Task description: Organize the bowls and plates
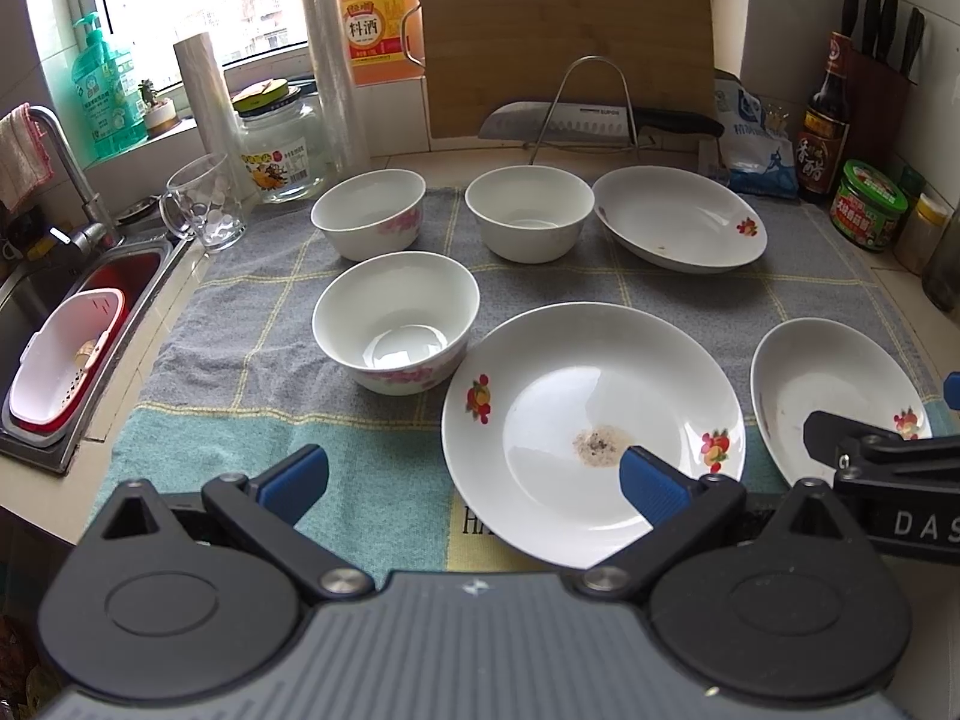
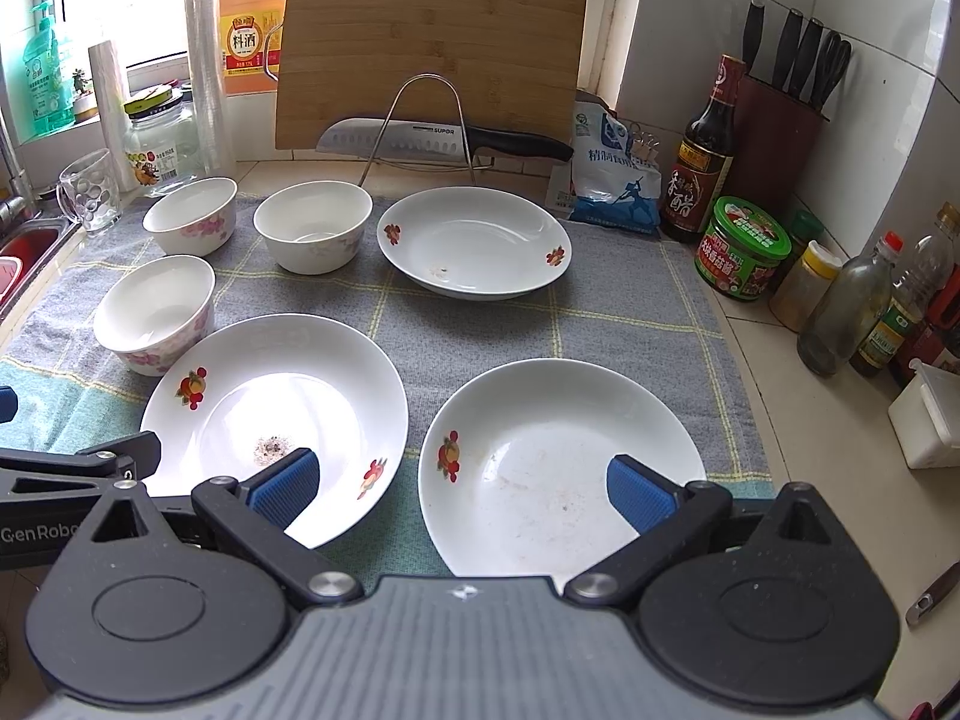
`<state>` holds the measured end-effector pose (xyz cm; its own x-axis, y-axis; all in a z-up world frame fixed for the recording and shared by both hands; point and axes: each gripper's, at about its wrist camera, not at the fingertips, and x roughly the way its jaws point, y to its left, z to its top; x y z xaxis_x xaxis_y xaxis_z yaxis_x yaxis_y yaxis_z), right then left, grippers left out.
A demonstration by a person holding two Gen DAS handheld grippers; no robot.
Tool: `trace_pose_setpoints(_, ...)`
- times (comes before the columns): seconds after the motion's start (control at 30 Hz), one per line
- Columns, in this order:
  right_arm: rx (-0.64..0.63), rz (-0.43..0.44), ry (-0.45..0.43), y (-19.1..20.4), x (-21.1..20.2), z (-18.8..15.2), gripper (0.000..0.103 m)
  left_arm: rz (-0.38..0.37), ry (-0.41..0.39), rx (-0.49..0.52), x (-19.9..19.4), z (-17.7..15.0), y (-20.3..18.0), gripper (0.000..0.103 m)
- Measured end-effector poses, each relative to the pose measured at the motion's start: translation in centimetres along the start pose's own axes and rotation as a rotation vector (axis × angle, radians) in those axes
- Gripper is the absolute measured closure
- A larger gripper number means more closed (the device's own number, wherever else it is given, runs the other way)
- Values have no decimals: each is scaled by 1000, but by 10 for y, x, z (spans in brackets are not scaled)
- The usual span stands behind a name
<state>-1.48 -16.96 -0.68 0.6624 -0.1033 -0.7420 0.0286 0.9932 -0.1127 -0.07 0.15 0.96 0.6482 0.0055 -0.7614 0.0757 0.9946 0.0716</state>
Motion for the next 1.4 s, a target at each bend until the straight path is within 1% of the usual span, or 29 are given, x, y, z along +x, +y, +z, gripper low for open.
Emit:
trace_pose_setpoints(1.17, -7, -1, -7, 2, -2, 7, 0, 1, -3, 0, 0, 0, 0, 1)
trace_pose_setpoints(1.4, -17, 6, -12, 2, -3, 9, 0, 1, -1, 1, 0, 5, -2, 1)
